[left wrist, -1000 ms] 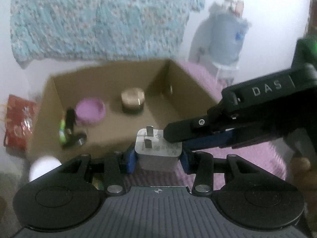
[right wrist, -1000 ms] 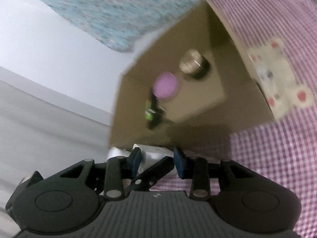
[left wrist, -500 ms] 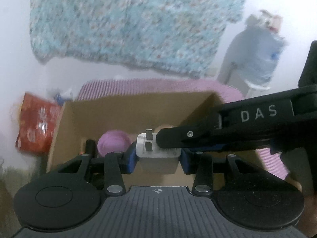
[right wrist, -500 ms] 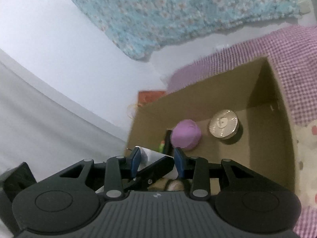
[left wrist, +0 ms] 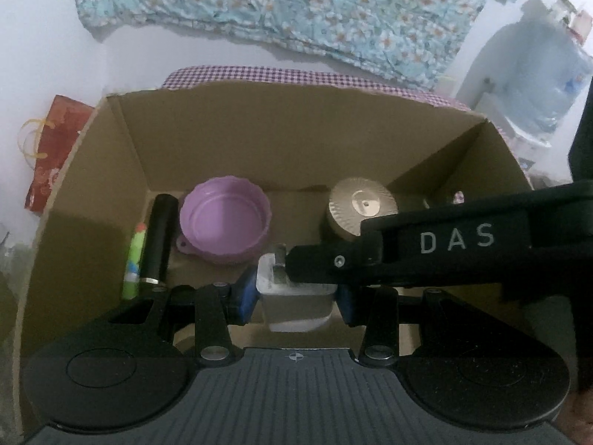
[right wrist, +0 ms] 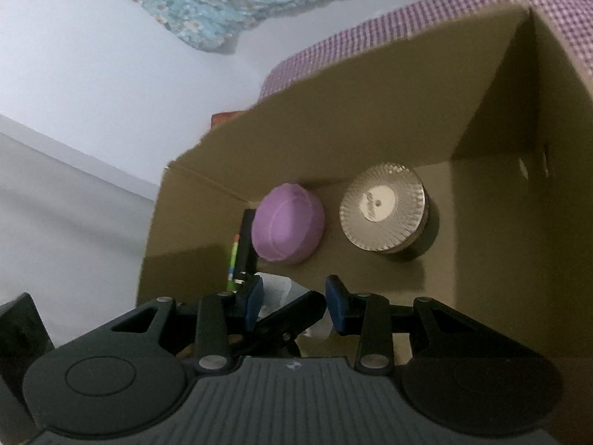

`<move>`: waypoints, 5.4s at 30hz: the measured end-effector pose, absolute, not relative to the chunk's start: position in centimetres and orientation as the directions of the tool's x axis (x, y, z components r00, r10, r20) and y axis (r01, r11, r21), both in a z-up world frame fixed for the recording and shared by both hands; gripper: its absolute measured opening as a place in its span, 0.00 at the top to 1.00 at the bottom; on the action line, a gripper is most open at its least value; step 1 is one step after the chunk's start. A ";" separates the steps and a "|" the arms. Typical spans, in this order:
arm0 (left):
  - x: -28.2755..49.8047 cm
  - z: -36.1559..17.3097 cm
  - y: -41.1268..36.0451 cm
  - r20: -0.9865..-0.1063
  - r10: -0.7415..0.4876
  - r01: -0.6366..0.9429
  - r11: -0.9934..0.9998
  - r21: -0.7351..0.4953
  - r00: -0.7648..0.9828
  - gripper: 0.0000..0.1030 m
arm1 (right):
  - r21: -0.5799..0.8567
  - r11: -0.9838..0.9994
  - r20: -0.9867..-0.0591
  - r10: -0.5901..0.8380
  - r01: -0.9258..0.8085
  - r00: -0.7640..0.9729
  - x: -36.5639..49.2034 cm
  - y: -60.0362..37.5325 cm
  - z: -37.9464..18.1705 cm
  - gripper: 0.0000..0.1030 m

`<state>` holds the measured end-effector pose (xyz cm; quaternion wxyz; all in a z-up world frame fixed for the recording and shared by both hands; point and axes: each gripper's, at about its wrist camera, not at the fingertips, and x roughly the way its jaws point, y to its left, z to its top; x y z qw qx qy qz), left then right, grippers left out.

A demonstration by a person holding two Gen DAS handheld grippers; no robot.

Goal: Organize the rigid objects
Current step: 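Carry the charger into the box and open the right gripper, then withdraw the right gripper up out of the box, then lower the right gripper onto the green dropper bottle and grasp it, then carry the green dropper bottle into the box and open the right gripper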

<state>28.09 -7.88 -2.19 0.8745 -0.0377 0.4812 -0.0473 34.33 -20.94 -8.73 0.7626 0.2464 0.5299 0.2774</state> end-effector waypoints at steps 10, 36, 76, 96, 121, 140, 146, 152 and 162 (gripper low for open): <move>27.1 -1.3 -8.1 -0.819 -0.145 0.044 0.988 -0.146 0.555 0.44 | 0.690 0.706 -0.639 0.697 -0.159 0.325 33.8 -21.7 -8.1 0.61; 8.8 5.3 -5.6 -0.642 -0.433 0.367 0.898 -0.243 0.633 0.01 | 0.745 0.659 -0.439 0.601 -0.103 0.667 11.9 -32.7 0.1 0.56; 10.3 -6.9 -2.3 -0.692 -0.222 0.237 0.969 -0.076 0.687 0.43 | 0.212 0.798 -0.723 0.517 -0.564 0.459 16.6 -11.1 -5.2 0.80; 10.1 -8.3 -4.3 -0.666 -0.192 0.240 0.971 -0.019 0.721 0.67 | 0.379 0.814 -0.708 0.561 -0.440 0.429 16.6 -16.3 -5.7 0.80; 9.0 -8.8 -7.9 -0.668 -0.232 0.368 0.927 0.067 0.707 0.69 | 0.405 0.828 -0.696 0.554 -0.388 0.456 15.3 -19.8 -5.5 0.80; 10.9 2.0 -10.0 -0.528 -0.293 0.385 0.920 0.070 0.797 0.69 | 0.370 0.781 -0.527 0.623 -0.503 0.578 15.7 -23.3 5.5 0.79; 16.0 0.9 -10.3 -0.572 -0.341 0.379 0.924 -0.056 0.746 0.69 | 0.416 0.766 -0.549 0.641 -0.489 0.536 21.3 -25.1 4.8 0.79; 21.4 -3.1 -11.3 -0.668 -0.359 0.366 0.920 -0.137 0.652 0.69 | 0.444 0.788 -0.634 0.612 -0.426 0.473 26.1 -25.8 0.9 0.79; 24.5 -5.6 -12.5 -0.732 -0.386 0.365 0.909 -0.200 0.562 0.69 | 0.354 0.841 -0.743 0.519 -0.409 0.423 28.8 -26.3 -3.7 0.80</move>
